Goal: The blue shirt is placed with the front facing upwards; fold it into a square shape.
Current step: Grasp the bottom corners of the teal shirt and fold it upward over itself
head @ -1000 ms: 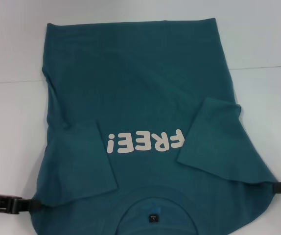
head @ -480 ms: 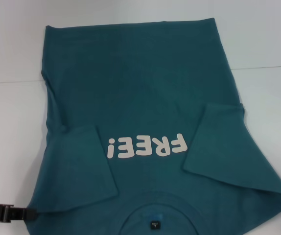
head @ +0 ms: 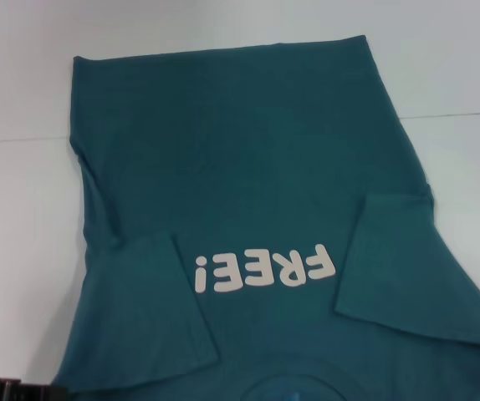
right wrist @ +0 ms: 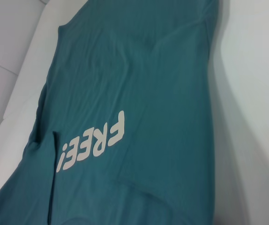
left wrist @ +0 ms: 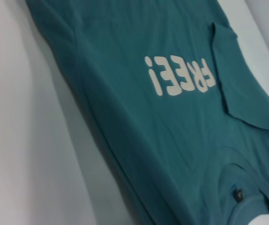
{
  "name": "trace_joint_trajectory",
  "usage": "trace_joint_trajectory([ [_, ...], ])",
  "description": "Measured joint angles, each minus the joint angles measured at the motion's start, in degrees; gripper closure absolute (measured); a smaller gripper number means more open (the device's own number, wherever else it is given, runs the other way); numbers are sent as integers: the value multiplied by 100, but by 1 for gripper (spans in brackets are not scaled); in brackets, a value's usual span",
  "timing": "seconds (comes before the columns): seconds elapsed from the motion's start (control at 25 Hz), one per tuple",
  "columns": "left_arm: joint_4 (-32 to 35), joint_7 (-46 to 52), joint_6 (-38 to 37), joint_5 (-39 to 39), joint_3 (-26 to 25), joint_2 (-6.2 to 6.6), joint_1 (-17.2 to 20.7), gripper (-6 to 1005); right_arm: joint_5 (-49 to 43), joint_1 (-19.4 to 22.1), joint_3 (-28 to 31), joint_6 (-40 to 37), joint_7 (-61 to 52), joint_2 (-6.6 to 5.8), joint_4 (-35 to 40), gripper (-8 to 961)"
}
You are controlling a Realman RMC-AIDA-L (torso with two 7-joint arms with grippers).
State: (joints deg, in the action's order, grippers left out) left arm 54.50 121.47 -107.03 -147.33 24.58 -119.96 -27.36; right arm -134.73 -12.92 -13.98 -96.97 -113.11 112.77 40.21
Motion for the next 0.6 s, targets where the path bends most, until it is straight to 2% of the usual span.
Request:
trace_joint_trajectory([
  [0.32,-2,-118,-348,29,-160,-53,168,998,-1,331,289,-121,372,2,5,921],
  [0.6,-10,-243,-488,30,-232,-94,285,998,-1,520,642,-290,495,-56,5,922],
])
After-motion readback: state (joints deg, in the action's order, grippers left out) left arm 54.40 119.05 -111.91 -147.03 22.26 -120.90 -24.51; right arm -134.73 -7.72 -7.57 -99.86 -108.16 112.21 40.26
